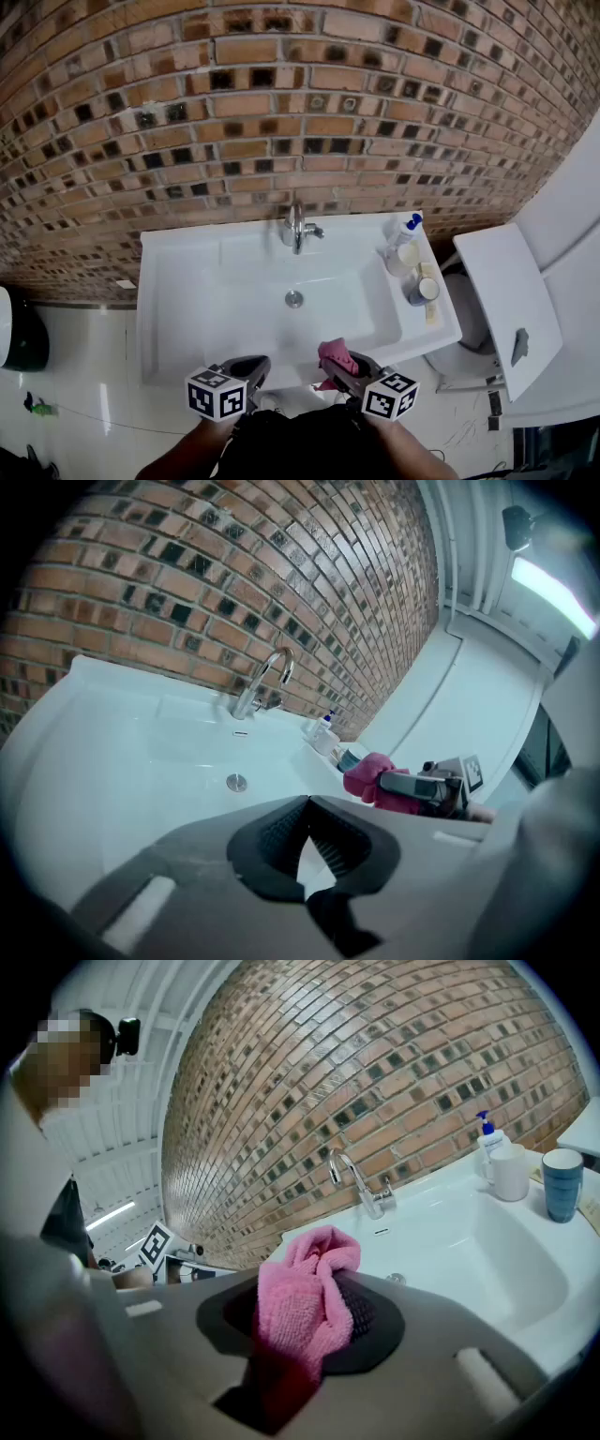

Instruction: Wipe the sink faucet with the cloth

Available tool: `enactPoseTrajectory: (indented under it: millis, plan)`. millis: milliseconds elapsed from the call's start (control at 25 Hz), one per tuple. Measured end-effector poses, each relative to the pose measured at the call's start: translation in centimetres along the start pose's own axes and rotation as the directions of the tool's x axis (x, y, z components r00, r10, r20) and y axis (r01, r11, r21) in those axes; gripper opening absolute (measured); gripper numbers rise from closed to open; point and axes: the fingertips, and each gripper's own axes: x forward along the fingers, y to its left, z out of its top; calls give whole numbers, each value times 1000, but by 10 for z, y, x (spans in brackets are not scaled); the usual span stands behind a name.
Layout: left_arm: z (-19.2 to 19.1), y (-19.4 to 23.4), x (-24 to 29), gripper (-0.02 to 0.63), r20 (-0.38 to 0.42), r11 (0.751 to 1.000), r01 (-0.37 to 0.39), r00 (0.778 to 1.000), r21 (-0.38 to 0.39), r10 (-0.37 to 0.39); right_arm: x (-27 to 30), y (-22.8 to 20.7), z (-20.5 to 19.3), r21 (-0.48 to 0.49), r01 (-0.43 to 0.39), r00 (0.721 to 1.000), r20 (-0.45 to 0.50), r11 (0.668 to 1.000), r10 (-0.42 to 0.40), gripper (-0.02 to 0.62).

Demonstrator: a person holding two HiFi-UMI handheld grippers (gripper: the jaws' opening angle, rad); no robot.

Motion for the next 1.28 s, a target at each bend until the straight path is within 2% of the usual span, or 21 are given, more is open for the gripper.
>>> enactPoseTrajectory:
  millis: [320,560,800,1040,1280]
  plan:
    - [1,3,6,3,1,999,49,999,18,-49,-2,-11,-4,8,52,999,-3,999,-52,137]
    - [12,9,5,3,22,1000,31,999,3,-31,6,-30,41,-44,70,997,26,997,-68,137]
    - [27,18,3,3,80,998,-47,996,-31,50,25,-67,94,-101,35,998,53,994,-30,137]
    - [54,16,18,3,136,989,-139,980,-54,146,58,-120,147,-192,-9,1000,15,981,12,137]
    - [59,-1,39,3,149,965,-228,958,-130,246,103,-176,154,-170,-91,993,-88,981,77,137]
